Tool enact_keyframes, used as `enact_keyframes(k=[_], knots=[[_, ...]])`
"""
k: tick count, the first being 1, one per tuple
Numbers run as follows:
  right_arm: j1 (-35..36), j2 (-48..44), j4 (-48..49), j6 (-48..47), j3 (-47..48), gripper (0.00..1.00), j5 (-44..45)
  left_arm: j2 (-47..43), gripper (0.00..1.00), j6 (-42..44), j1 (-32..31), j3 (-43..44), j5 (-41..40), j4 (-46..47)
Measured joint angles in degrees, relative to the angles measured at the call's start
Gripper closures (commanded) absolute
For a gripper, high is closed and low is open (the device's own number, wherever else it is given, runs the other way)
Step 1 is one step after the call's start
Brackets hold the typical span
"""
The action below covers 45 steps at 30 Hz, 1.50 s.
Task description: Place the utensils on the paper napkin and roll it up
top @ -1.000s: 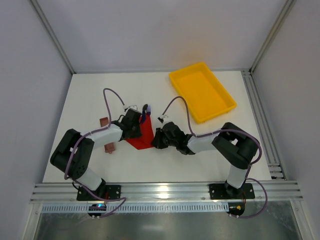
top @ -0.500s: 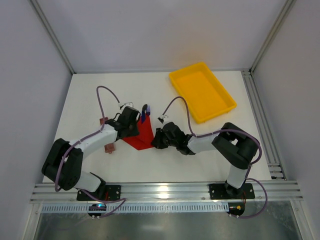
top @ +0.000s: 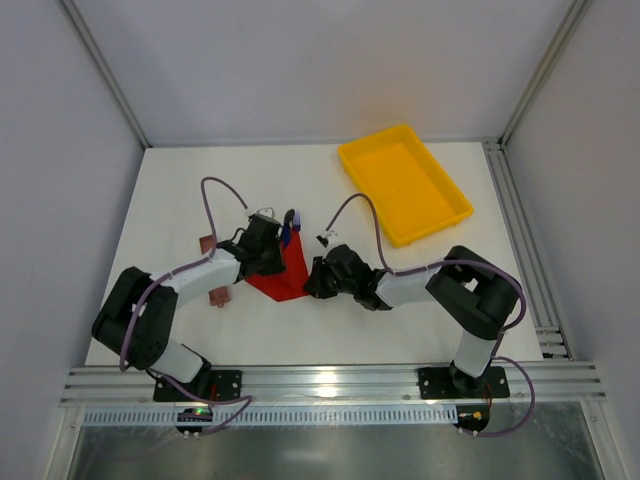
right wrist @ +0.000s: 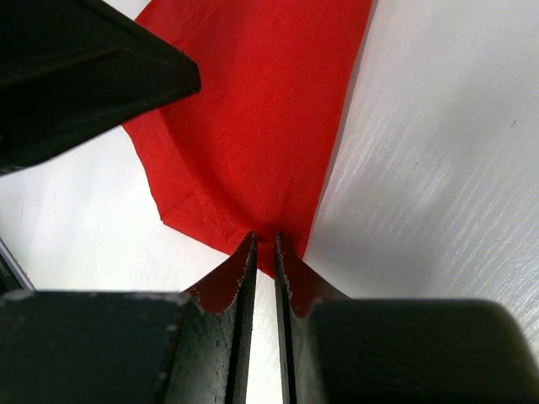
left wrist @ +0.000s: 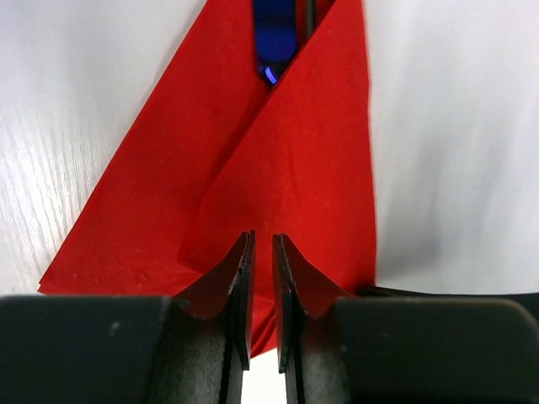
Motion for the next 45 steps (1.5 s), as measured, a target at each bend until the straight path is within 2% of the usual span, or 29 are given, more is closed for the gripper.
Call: enact_keyframes(k=[12, 22, 32, 39, 45], knots=[[0.0, -3.0, -3.5, 0.4, -0.5, 0.78, -1.2, 2.4, 0.85, -0.8, 0.0, -3.0, -0.7, 1.9], [0.0, -3.9, -6.8, 0.3, 3.1, 0.81, -3.8, 2.4, 0.85, -0.9, 0.0, -3.7, -0.8, 3.9], [0.0, 2.1, -5.9, 0.0, 7.3, 0.81, -5.2, 2.3, 0.85, -1.2, 0.0, -4.3, -0.6, 5.2], [0.0, 3.7, -1.8, 0.6, 4.8, 0.82, -6.0, 1.1, 0.81, -2.4, -0.1, -5.9, -0.6, 6.9], [0.1, 3.2, 2.0, 1.5, 2.1, 0.82, -6.5, -1.8, 0.76, -2.6, -0.6, -6.5, -0.5, 4.0]])
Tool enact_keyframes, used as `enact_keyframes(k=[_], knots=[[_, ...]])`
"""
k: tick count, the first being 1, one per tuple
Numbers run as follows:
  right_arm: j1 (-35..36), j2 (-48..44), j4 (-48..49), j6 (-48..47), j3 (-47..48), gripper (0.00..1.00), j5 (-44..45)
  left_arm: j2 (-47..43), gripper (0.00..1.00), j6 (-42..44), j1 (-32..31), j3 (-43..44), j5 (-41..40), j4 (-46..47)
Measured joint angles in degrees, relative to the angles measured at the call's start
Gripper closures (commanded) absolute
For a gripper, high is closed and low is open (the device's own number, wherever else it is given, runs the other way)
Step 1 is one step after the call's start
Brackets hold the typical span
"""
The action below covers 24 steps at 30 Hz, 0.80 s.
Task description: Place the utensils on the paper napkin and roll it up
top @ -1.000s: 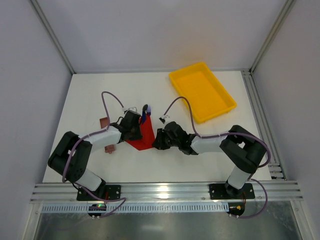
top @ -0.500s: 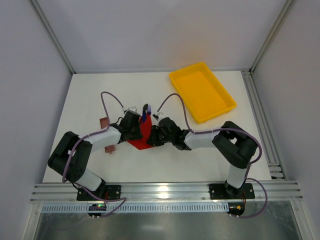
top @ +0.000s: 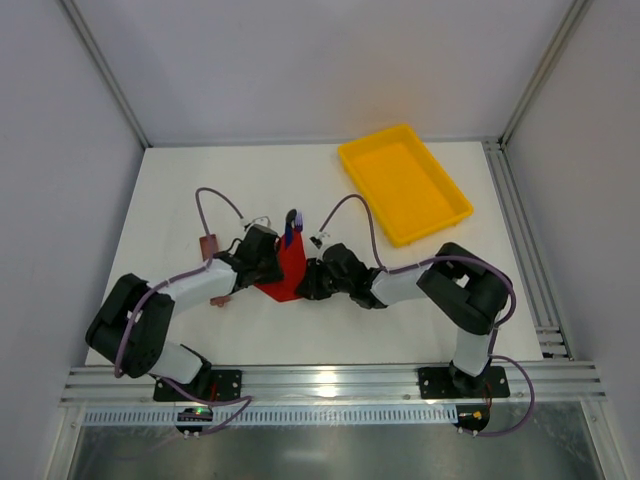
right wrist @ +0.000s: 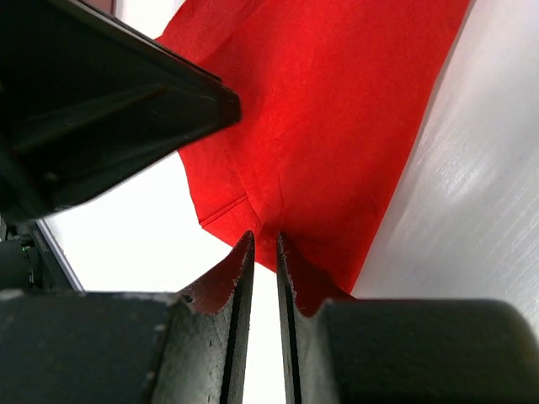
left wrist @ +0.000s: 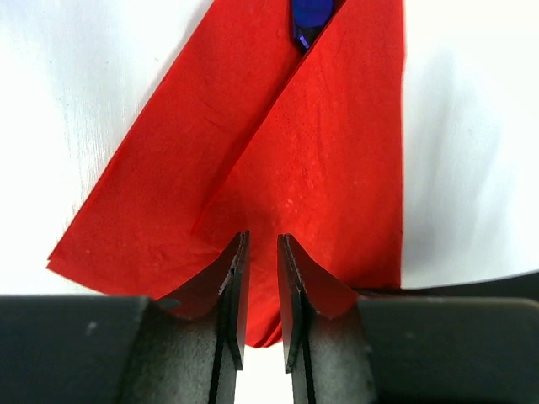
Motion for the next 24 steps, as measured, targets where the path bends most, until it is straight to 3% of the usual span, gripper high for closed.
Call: enact_keyframes(k=[7, 24], knots=[[0.2, -0.9, 2.1, 0.7, -2.2, 0.82, -0.1, -4.9, 0.76, -0.7, 0.0, -0.1, 1.7, -0.4], [0.3, -3.8, 0.0, 1.9, -4.3, 0.81, -1.5, -1.6, 0.81, -1.0, -0.1, -3.6, 3.4, 2.5]])
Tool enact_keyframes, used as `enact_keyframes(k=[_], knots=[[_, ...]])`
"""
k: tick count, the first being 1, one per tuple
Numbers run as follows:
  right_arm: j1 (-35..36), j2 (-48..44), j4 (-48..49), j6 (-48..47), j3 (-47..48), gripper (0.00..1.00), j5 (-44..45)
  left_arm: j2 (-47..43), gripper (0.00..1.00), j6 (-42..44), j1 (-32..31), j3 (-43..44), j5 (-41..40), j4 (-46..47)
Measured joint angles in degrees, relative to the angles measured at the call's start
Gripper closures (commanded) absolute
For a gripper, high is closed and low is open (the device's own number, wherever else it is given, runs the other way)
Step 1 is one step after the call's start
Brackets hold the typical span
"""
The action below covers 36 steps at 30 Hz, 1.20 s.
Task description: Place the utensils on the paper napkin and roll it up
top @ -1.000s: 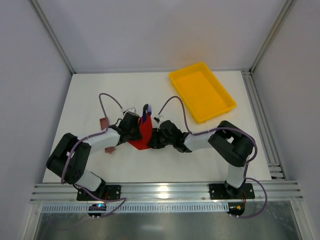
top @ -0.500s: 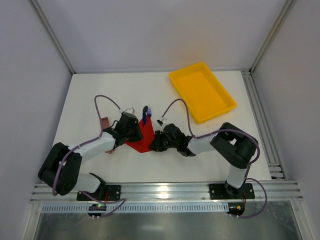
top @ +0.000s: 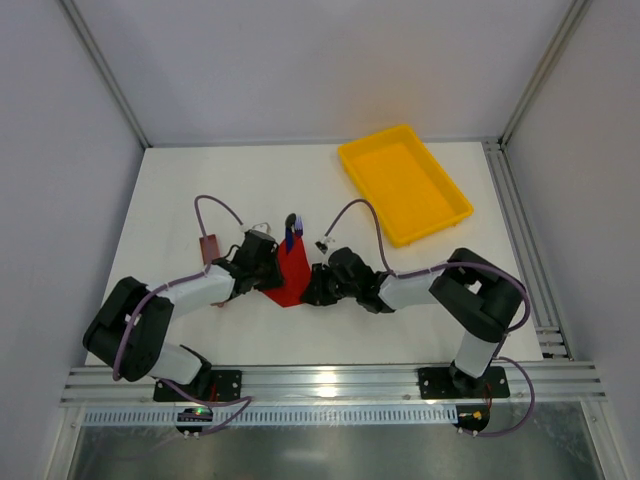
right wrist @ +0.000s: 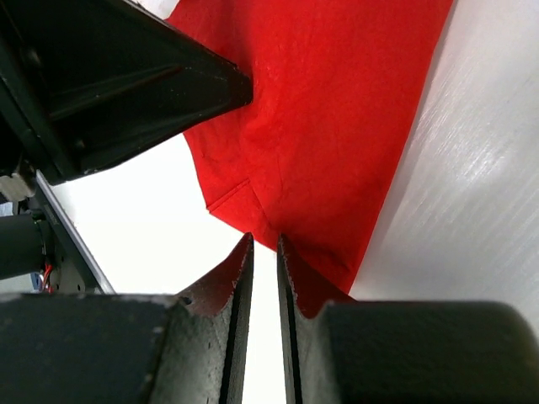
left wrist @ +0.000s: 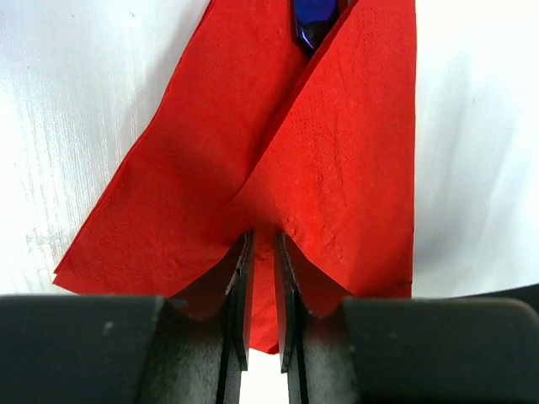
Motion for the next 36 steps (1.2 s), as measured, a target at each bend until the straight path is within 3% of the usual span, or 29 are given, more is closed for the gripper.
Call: enact_keyframes(k=[6, 11, 14, 25, 36], knots=[[-1.2, -1.9, -9.4, -1.3, 6.0, 0.81, 0.1, -0.1, 0.80, -0.2, 0.0, -0.5, 0.0, 0.9], [-6.1, -1.4, -15.8, -4.4, 16.7, 0.68, 1.7, -0.2, 0.80, -0.2, 0.0, -0.6, -0.2, 1.0], [-9.0, 0.8, -19.0, -7.5, 24.6, 0.67, 4.1, -0.2, 0.80, -0.2, 0.0, -0.6, -0.4, 1.0], [-11.7, 18.1, -26.9, -17.1, 50.0, 0.63, 13.8, -0.2, 0.79, -0.2, -0.2, -0.6, -0.8, 1.0], [-12.9, 33.7, -32.9, -18.3, 65.2, 0.58, 15.0, -0.2, 0.80, 0.0, -0.2, -0.6, -0.7, 1.0]])
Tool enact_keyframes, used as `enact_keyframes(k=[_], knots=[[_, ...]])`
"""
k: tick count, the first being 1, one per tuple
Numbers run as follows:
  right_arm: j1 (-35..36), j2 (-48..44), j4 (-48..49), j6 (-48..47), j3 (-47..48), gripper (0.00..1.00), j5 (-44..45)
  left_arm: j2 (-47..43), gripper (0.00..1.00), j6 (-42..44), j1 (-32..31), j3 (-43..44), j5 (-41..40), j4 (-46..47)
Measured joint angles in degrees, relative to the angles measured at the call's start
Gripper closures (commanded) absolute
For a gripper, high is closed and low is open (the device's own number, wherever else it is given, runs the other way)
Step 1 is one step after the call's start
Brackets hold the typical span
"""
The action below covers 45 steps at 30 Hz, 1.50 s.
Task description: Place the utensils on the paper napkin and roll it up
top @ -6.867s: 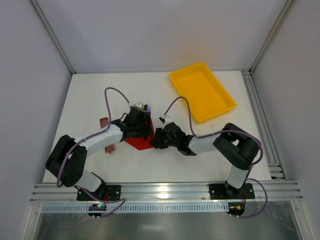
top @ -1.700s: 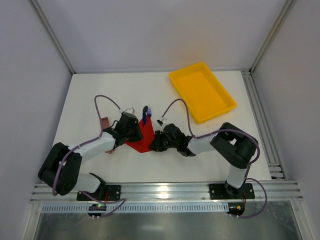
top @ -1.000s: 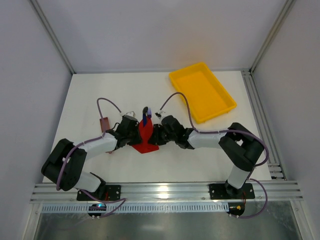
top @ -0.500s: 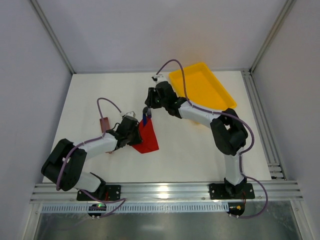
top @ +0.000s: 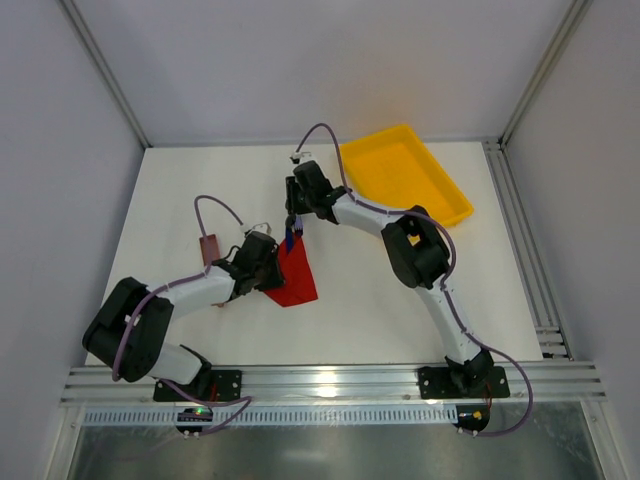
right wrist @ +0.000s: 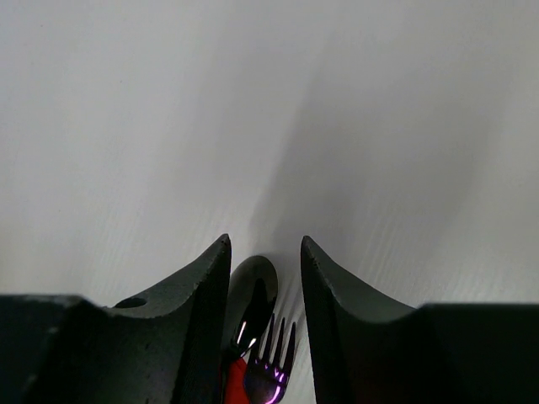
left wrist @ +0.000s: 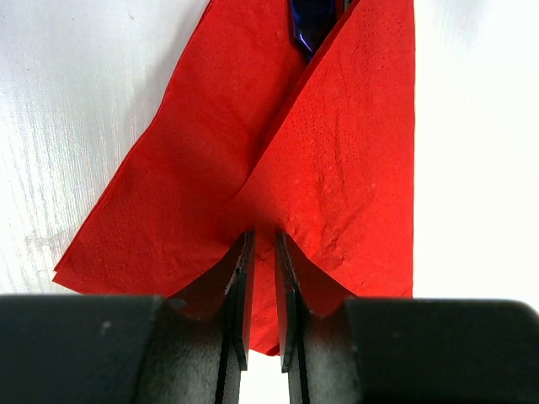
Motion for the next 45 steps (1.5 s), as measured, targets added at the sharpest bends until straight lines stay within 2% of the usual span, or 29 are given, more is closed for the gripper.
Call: enact_keyframes(k=[7, 11, 17, 27, 45], knots=[[-0.8, 5.1, -5.6, 0.0, 8.6, 0.59, -3.4, 0.0, 0.80, 0.1, -0.1, 0.0, -0.1, 0.0], [-1.1, 5.4, -8.7, 0.0, 9.0, 0.60, -6.0, 0.0, 0.80, 0.1, -0.1, 0.0, -0.2, 0.0], [-1.1, 5.4, -9.7, -0.8, 8.6, 0.60, -9.0, 0.0, 0.80, 0.0, -0.1, 0.0, -0.2, 0.0], [-1.1, 3.5, -9.2, -3.7, 5.4, 0.68, -11.2, 0.1, 0.81, 0.0, -0.1, 0.0, -0.3, 0.0], [-1.1, 0.4, -7.0, -4.3, -0.3, 0.69, -14.2, 0.5, 0.81, 0.0, -0.1, 0.4, -0.8, 0.0]])
